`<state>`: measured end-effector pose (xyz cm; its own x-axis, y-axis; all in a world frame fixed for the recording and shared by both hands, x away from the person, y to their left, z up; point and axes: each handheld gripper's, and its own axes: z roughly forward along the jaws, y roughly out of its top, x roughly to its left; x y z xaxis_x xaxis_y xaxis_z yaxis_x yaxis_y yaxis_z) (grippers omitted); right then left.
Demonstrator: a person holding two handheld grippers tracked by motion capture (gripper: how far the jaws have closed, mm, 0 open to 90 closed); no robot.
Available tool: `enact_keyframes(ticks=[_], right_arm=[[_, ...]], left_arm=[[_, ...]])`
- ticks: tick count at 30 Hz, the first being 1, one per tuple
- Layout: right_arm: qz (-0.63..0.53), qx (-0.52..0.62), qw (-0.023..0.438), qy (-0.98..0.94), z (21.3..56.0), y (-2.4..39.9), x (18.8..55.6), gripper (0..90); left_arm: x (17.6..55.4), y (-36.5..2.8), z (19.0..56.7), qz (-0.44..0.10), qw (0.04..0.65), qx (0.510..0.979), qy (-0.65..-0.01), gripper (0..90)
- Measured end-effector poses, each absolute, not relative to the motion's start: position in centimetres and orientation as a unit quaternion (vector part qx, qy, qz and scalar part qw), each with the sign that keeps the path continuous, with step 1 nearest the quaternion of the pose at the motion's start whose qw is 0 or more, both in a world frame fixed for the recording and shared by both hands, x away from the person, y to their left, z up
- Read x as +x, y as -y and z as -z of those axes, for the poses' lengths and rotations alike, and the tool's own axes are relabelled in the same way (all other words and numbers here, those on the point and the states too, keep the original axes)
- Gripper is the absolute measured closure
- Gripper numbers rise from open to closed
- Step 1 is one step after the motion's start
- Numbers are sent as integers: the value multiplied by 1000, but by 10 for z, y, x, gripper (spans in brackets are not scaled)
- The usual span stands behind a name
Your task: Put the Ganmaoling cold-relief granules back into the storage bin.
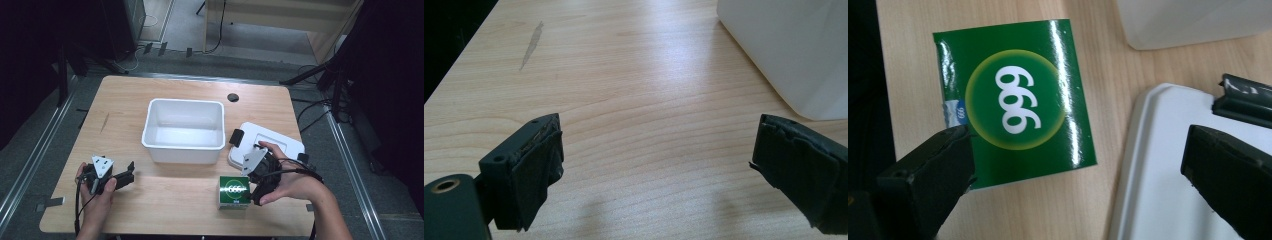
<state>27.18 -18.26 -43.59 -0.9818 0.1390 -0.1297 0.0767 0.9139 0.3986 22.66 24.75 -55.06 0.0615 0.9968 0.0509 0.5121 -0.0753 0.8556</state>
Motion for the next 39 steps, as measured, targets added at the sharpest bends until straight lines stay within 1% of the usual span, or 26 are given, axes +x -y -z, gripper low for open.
enact_keyframes(ticks=[14, 23, 30, 36, 38, 39], right_arm=[[-191, 31, 46, -980, 448, 175, 263, 0], [-179, 33, 33, -983, 462, 171, 263, 0], [-164, 28, 27, -986, 473, 167, 263, 0], [-164, 25, 31, -986, 479, 164, 264, 0], [-160, 23, 32, -986, 481, 163, 263, 4], [-159, 20, 37, -986, 482, 163, 263, 22]], left_arm=[[227, -247, 551, -352, 342, 644, -587, 68], [227, -247, 551, -351, 343, 644, -587, 68], [227, -247, 551, -352, 342, 644, -587, 68], [227, -248, 551, -352, 343, 644, -586, 68], [227, -248, 551, -351, 343, 644, -586, 67], [227, -247, 551, -352, 343, 644, -586, 68]])
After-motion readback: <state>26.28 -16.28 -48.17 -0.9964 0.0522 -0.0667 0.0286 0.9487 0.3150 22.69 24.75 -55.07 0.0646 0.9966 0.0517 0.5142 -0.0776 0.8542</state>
